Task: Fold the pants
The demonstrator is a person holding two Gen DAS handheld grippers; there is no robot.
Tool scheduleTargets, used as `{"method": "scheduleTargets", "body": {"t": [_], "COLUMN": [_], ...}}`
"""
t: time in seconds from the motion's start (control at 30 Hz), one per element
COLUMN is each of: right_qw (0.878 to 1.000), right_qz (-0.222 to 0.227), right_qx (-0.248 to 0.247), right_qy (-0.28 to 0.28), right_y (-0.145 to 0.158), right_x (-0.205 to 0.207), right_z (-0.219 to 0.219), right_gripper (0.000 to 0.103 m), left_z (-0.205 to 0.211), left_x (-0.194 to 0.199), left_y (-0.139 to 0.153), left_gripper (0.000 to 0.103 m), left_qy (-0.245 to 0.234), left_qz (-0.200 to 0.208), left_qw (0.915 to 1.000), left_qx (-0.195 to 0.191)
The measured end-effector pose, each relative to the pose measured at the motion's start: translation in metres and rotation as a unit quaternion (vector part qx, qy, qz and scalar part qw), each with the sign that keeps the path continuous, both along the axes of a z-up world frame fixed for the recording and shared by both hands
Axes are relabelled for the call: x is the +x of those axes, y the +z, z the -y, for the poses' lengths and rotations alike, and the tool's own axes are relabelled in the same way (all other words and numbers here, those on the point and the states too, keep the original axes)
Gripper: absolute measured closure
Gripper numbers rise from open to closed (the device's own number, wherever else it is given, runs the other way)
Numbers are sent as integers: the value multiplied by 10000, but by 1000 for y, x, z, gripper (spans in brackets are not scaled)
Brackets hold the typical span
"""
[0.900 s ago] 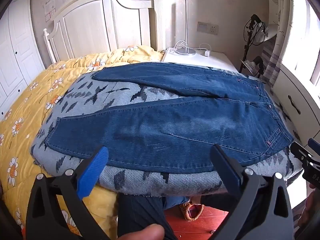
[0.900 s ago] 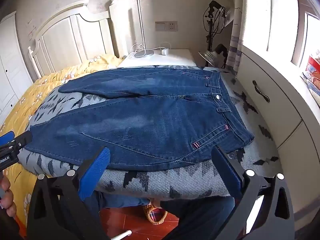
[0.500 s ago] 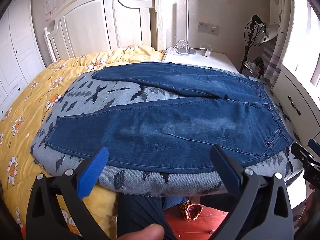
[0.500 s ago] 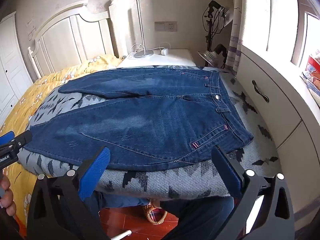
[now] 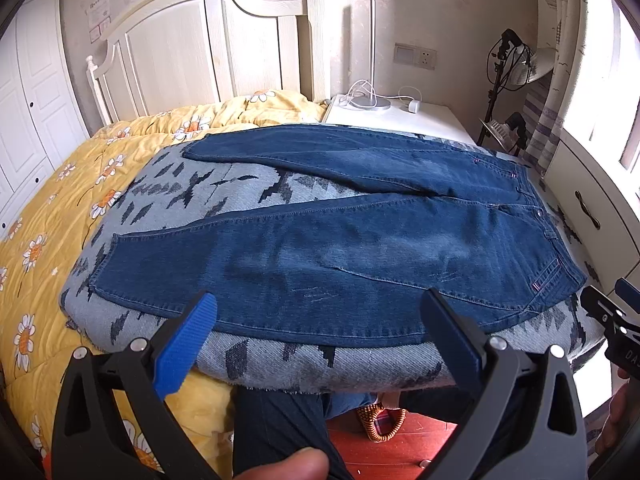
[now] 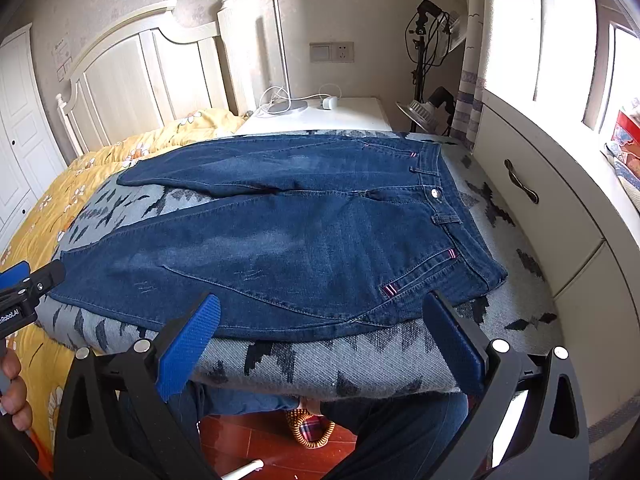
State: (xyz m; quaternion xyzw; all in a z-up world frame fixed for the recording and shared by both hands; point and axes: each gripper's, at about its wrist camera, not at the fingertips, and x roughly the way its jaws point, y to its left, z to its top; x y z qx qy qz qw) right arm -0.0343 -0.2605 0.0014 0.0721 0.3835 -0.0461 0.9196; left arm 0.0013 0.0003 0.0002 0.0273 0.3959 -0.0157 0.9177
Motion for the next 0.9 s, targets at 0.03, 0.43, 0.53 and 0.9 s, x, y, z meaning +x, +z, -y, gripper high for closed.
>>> {"method": "scheduleTargets", "body": {"t": [0.03, 0.43, 0.53, 0.9], "right_qw": [10000, 10000, 10000, 10000], "right_qz": [0, 39, 47, 44], "right_qx": [2, 34, 32, 2], "right_qy": [0, -5, 8, 41], "right_y": [0, -1, 0, 0], "right_x": [0, -3, -3, -3], "right_z": [0, 2, 2, 0], "right_gripper": [5, 5, 5, 5], "left_z": [0, 2, 2, 1], "left_x": [0, 0, 0, -2], "left_y": [0, 0, 0, -3], "left_gripper": [2, 2, 2, 2], "left_qy": [5, -1, 0, 5], "left_qz": [-6, -14, -23, -18], "left_qw": [10000, 10000, 10000, 10000], "left_qx": [0, -8, -14, -18]}}
